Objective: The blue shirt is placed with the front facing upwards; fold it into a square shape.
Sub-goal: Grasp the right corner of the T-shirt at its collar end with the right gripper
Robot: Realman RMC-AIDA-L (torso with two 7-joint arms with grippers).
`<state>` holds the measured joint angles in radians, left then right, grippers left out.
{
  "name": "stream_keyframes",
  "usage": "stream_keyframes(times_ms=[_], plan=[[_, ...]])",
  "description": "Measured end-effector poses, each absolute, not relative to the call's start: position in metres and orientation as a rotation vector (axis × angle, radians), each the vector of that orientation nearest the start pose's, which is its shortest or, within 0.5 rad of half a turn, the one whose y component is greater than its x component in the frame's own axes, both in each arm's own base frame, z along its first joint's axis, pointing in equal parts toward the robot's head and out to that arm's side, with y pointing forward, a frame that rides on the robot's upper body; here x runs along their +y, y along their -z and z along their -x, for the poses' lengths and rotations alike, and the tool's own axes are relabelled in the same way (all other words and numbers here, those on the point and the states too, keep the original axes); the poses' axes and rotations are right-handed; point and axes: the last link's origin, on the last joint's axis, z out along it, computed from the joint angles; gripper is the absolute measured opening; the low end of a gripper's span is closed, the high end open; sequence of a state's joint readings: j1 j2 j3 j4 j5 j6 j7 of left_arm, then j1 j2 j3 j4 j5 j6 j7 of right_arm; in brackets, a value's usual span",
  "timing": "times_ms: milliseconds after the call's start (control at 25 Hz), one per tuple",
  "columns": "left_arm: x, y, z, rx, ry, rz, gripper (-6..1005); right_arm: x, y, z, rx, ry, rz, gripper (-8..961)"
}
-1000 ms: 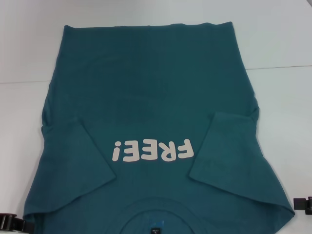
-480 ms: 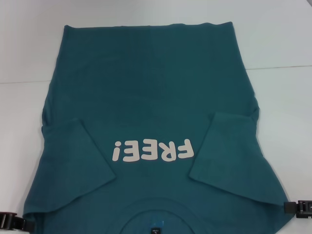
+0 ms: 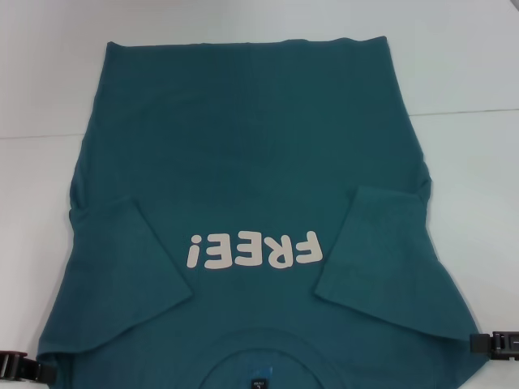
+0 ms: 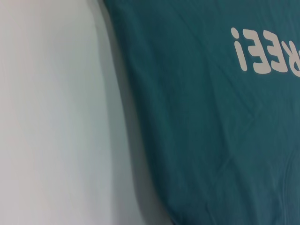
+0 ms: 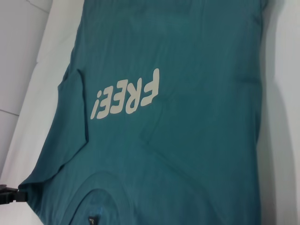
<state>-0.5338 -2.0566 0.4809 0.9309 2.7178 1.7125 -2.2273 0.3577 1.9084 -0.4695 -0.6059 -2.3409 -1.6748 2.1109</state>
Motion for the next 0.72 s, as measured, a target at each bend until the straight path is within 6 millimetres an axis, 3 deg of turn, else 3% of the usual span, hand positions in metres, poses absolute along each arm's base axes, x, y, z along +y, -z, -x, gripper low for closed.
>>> stream_keyframes(times_ms=[200,640,720], plan=[[0.298,-0.054,0.332,-1.757,-0.039,2.338,20,0.255,-0.061,-0.374,1.918,-0.466,2.216,885],[0.299,-0.055,0.331,-1.750,-0.040,2.338,20,0.259,-0.052,-0.371,1.925,-0.426,2.234,468],[0.298,-0.055,0.331,-1.750,-0.039,2.339,20,0.258,-0.053,-0.372,1.927,-0.428,2.228,311]])
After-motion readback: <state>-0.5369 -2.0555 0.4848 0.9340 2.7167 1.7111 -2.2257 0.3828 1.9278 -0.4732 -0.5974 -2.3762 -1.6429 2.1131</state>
